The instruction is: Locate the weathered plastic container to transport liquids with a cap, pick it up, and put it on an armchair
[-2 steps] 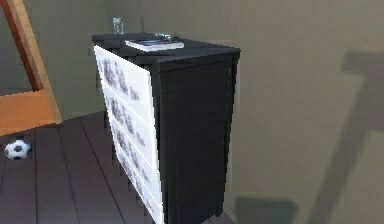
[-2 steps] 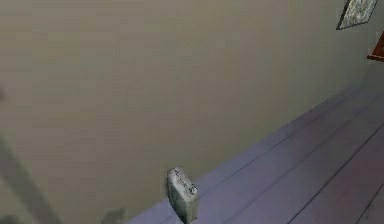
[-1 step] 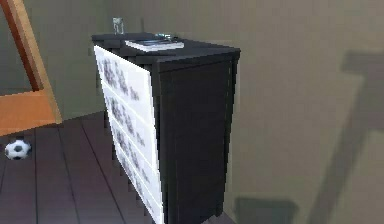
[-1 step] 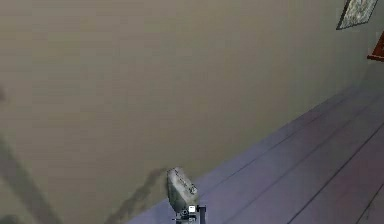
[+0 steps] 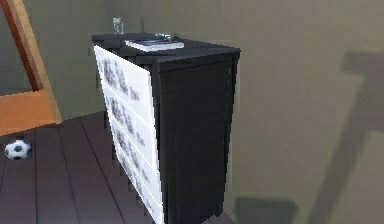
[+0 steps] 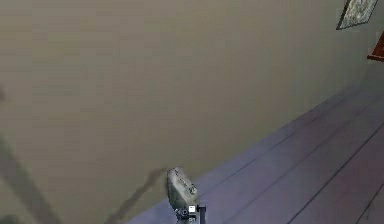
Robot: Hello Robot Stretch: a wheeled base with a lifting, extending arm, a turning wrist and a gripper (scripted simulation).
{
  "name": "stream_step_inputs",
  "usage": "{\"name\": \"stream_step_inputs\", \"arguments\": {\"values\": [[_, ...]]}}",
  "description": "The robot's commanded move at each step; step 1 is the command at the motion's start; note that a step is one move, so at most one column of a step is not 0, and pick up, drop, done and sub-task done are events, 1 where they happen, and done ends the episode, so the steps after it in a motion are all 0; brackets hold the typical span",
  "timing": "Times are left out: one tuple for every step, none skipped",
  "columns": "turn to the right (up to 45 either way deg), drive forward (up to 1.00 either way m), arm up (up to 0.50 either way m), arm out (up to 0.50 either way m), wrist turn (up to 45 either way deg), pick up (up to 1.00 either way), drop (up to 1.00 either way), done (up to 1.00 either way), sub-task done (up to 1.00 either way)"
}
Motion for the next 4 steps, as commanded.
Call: {"name": "stream_step_inputs", "arguments": {"values": [[0.0, 0.00, 0.00, 0.00, 45.0, 0.00, 0.00, 0.00, 0.00], [0.0, 0.00, 0.00, 0.00, 45.0, 0.00, 0.00, 0.00, 0.00], [0.0, 0.00, 0.00, 0.00, 42.0, 0.00, 0.00, 0.00, 0.00], [0.0, 0.00, 0.00, 0.00, 0.0, 1.00, 0.00, 0.00, 0.00]]}}
